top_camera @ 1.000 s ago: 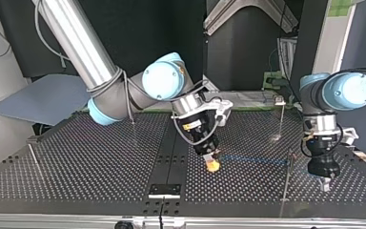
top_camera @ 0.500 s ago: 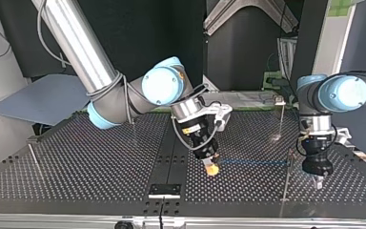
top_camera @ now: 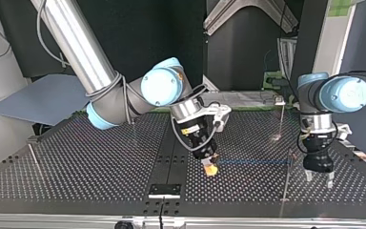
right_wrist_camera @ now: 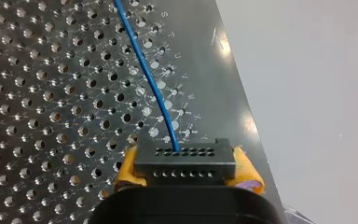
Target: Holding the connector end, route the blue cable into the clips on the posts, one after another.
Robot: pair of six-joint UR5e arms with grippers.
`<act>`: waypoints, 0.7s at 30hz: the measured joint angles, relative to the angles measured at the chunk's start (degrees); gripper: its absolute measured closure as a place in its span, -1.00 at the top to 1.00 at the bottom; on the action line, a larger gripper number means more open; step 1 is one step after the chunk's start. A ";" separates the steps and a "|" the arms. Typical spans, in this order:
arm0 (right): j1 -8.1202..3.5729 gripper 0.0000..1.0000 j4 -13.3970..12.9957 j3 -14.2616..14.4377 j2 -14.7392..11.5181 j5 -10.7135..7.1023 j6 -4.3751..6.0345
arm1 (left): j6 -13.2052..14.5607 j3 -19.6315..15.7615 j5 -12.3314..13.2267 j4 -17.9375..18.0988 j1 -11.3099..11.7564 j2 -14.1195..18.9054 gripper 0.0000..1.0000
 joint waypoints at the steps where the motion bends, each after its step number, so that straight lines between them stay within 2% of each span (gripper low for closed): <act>1: -0.01 -1.00 0.01 0.00 0.00 0.00 0.00 | -0.04 0.01 -0.32 -0.32 -0.05 0.03 1.00; 6: -0.03 -1.00 0.06 0.00 0.00 0.00 0.00 | 1.05 0.02 -2.34 -2.56 -0.34 0.25 1.00; 9: -0.07 -1.00 0.10 0.00 0.00 0.00 0.00 | 1.25 0.02 -2.17 -3.97 -0.48 0.31 1.00; 15: -0.16 -1.00 0.25 0.00 -0.06 0.00 -0.04 | -0.05 0.01 0.30 -6.93 -0.72 1.34 1.00; 21: -0.25 -1.00 0.54 0.00 -0.06 0.00 -0.08 | -2.17 -0.01 3.40 -10.05 -0.93 4.06 1.00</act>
